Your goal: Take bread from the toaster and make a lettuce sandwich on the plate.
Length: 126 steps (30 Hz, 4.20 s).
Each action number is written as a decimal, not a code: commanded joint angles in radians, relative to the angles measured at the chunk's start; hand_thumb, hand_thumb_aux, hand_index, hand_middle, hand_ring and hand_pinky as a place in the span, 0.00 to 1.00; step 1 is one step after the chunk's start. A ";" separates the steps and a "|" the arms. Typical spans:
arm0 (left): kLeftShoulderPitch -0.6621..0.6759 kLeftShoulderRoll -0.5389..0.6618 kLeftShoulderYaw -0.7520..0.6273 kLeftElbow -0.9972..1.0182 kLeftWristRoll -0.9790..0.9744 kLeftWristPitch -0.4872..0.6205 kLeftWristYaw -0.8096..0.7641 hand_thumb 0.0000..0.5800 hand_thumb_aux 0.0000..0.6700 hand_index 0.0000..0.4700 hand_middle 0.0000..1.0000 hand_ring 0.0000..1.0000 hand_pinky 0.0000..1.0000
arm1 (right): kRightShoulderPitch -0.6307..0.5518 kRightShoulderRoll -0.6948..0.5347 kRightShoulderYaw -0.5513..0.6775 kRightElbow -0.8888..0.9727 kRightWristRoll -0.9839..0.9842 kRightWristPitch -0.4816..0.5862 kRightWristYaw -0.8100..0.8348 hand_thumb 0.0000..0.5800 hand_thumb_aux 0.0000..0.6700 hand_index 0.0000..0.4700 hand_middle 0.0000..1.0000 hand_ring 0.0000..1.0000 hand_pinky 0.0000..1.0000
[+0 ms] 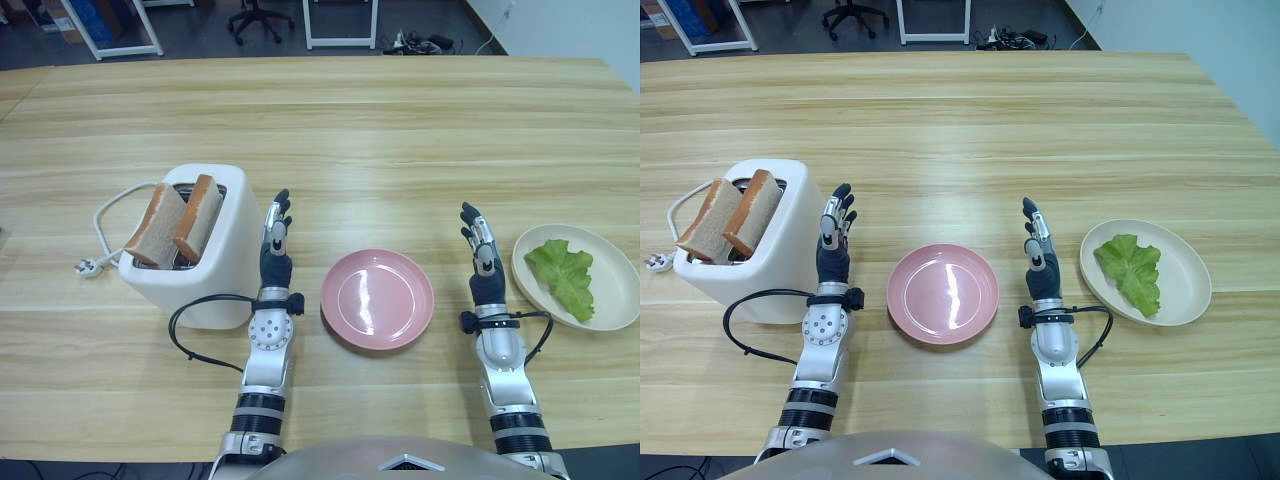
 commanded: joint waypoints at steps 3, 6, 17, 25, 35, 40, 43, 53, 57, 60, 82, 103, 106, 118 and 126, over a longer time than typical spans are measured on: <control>0.010 0.007 -0.008 0.007 0.010 0.005 -0.007 0.00 0.00 0.00 0.00 0.00 0.00 | 0.010 0.002 -0.001 -0.006 0.007 0.015 0.006 0.00 0.00 0.00 0.00 0.00 0.00; 0.015 0.008 -0.014 0.002 -0.001 0.011 -0.024 0.00 0.00 0.00 0.00 0.00 0.00 | 0.012 0.002 0.000 -0.007 0.007 0.016 0.007 0.00 0.00 0.00 0.00 0.00 0.00; 0.157 0.199 -0.078 -0.908 -0.462 0.282 -0.231 0.00 0.00 0.00 0.00 0.00 0.00 | 0.006 0.009 0.004 0.012 -0.003 0.014 -0.002 0.00 0.00 0.00 0.00 0.00 0.00; 0.246 0.803 0.957 -1.055 -0.638 0.452 -0.407 0.00 0.00 0.00 0.00 0.00 0.00 | -0.009 0.038 0.025 0.044 -0.031 0.010 -0.024 0.00 0.00 0.00 0.00 0.00 0.00; 0.470 0.759 0.637 -0.628 0.134 0.435 -0.329 0.00 0.00 0.00 0.00 0.00 0.00 | -0.025 0.039 0.034 0.054 -0.036 0.008 -0.030 0.00 0.00 0.00 0.00 0.00 0.00; 0.460 0.705 0.540 -0.527 0.255 0.425 -0.279 0.00 0.00 0.00 0.00 0.00 0.00 | -0.023 0.036 0.036 0.056 -0.037 0.007 -0.029 0.00 0.00 0.00 0.00 0.00 0.00; 0.430 0.699 0.512 -0.493 0.292 0.426 -0.259 0.00 0.00 0.00 0.00 0.00 0.00 | -0.020 0.035 0.034 0.055 -0.037 0.009 -0.030 0.00 0.00 0.00 0.00 0.00 0.00; 0.360 0.705 0.483 -0.423 0.400 0.459 -0.190 0.00 0.00 0.00 0.00 0.00 0.00 | -0.006 0.032 0.030 0.052 -0.036 0.008 -0.036 0.00 0.00 0.00 0.00 0.00 0.00; 0.335 0.713 0.441 -0.413 0.473 0.457 -0.163 0.00 0.00 0.00 0.00 0.00 0.00 | -0.006 0.031 0.030 0.057 -0.034 0.008 -0.036 0.00 0.00 0.00 0.00 0.00 0.00; 0.327 0.706 0.404 -0.408 0.517 0.453 -0.150 0.00 0.00 0.00 0.00 0.00 0.00 | 0.002 0.027 0.027 0.056 -0.032 0.009 -0.035 0.00 0.00 0.00 0.00 0.00 0.00; 0.297 0.626 0.412 -0.495 0.448 0.331 -0.037 1.00 1.00 1.00 0.00 0.00 0.00 | 0.015 0.025 0.027 0.063 -0.034 0.013 -0.045 0.00 0.00 0.00 0.00 0.00 0.00; 0.035 0.422 0.426 -0.923 -0.034 0.292 0.000 1.00 1.00 1.00 1.00 1.00 1.00 | -0.026 0.027 0.029 0.110 -0.038 0.006 -0.066 0.00 0.00 0.00 0.00 0.00 0.00; 0.065 0.327 0.192 -0.921 -0.095 0.329 -0.064 1.00 1.00 1.00 1.00 1.00 1.00 | -0.043 0.000 -0.009 0.104 -0.023 0.005 -0.070 0.00 0.00 0.00 0.00 0.00 0.00; 0.043 0.271 -0.259 -0.316 0.166 0.372 -0.191 1.00 1.00 1.00 1.00 1.00 1.00 | -0.041 -0.068 -0.131 0.039 0.025 0.026 -0.065 0.00 0.00 0.00 0.00 0.00 0.00; 0.042 0.347 -0.343 -0.237 0.203 0.405 -0.376 1.00 1.00 1.00 1.00 1.00 1.00 | -0.019 -0.062 -0.126 0.025 0.020 0.035 -0.056 0.00 0.00 0.00 0.00 0.00 0.00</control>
